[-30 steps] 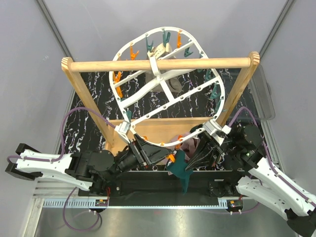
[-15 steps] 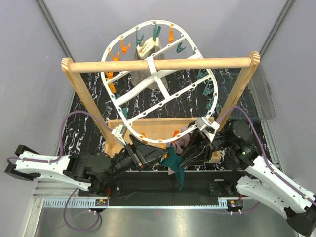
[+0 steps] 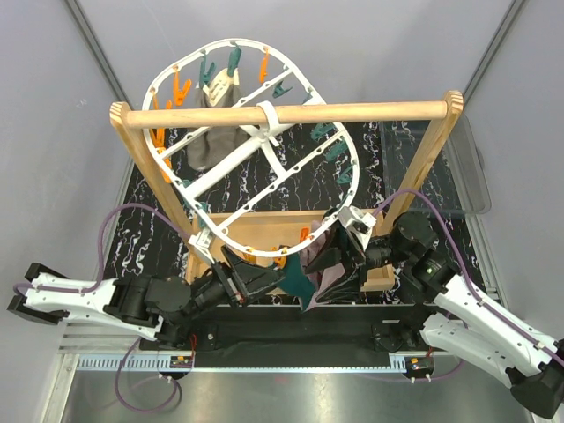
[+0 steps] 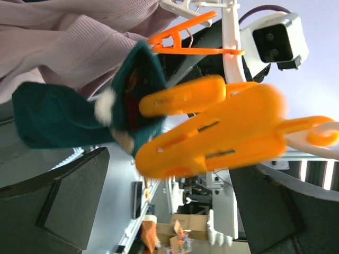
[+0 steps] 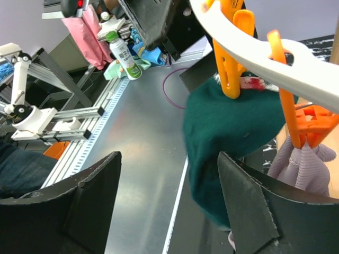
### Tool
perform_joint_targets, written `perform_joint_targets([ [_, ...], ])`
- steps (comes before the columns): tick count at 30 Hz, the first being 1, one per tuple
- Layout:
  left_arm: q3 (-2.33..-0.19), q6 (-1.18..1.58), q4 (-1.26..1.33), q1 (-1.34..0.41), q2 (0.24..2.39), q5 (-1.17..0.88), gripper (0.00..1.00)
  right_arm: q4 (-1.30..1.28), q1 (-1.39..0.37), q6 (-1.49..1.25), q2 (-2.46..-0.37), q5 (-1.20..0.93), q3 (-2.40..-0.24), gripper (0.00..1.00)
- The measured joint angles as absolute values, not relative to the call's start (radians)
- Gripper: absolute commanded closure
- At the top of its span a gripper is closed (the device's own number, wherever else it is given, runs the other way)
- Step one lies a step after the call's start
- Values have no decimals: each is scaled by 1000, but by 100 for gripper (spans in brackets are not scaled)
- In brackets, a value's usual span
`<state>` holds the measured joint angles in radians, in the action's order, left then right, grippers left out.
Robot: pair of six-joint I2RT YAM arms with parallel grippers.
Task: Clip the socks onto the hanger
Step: Clamp the sock onto the hanger, then reset both arms
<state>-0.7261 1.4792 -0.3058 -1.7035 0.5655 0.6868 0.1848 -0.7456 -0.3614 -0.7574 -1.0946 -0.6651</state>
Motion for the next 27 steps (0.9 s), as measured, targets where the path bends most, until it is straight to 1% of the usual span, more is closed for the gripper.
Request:
perform_joint_targets([
  [1, -726, 1465, -314, -1703, 554, 687, 1, 171, -746, -358, -754, -1087, -665, 16],
  [3, -726, 1444, -331, -1703, 533, 687, 1, 137, -746, -349, -743, -1065, -665, 14],
  [4, -726, 1429, -344, -1703, 516, 687, 1, 118, -746, -345, -735, -1054, -665, 8],
  [7, -726, 1391, -381, -1703, 479, 687, 1, 52, -746, -336, -706, -1008, -665, 5],
  [10, -727, 1347, -427, -1703, 454, 685, 1, -35, -746, -336, -659, -946, -670, 1],
  [16, -728, 1251, -500, -1703, 410, 648, 1, -221, -746, -357, -551, -800, -731, 0],
  [21, -721, 1194, -558, -1703, 326, 614, 1, -387, -746, -396, -446, -646, -786, 0],
  [27, -711, 1127, -649, -1703, 208, 628, 1, -593, -746, -473, -324, -394, -844, 0],
])
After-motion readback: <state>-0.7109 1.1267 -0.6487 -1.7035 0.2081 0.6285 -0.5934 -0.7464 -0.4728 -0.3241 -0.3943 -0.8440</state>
